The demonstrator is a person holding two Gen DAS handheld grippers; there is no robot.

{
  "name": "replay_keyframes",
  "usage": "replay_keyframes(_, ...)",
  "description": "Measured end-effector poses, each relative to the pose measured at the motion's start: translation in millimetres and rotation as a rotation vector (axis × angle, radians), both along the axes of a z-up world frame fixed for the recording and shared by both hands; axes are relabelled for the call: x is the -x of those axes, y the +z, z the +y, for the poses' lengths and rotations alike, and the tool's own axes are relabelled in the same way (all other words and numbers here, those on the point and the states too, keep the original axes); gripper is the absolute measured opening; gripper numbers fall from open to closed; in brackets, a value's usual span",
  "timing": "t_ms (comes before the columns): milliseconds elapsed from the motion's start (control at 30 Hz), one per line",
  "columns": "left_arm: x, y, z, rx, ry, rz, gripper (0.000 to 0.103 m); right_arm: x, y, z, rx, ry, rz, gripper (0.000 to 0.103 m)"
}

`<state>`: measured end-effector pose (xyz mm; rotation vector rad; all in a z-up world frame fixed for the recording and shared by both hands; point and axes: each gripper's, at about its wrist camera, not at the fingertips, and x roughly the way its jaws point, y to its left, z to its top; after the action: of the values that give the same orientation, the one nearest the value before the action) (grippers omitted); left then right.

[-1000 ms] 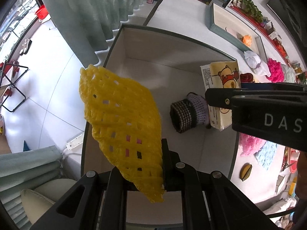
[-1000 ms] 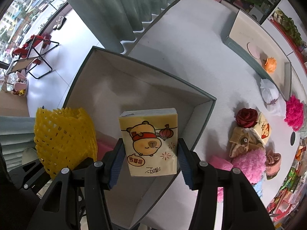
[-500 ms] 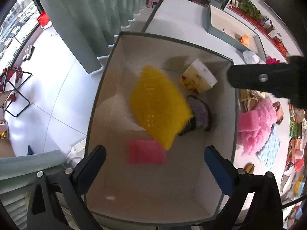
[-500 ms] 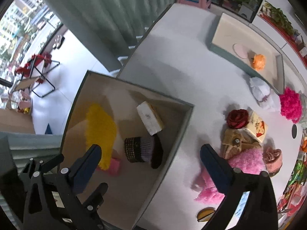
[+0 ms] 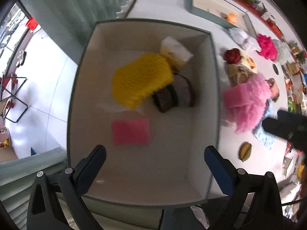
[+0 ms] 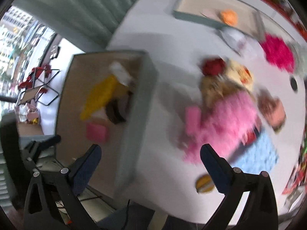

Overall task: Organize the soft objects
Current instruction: 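Move both tools back toward the pink fluffy toy and blue mat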

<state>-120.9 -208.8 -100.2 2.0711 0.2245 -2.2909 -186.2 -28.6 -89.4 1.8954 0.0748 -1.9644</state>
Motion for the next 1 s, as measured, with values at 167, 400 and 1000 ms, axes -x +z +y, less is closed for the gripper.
replay_keyframes(167, 11.8, 15.5, 31.3, 0.015, -0.07, 0.014, 0.103, -21.2, -22.2, 71.6, -0.011, -0.169, -0.071, 0.103)
replay_keyframes(400, 36.8, 29.0, 99.5, -0.129, -0.153, -0.019, 0.103, -42.9, -46.0, 157.2, -0.028, -0.385, -0.149, 0.103)
replay_keyframes(1000, 108.7, -39.7, 256.6, 0.131, -0.434, -0.012, 0.103, -35.6, -91.3, 269.2, -0.1, -0.517, -0.162, 0.103)
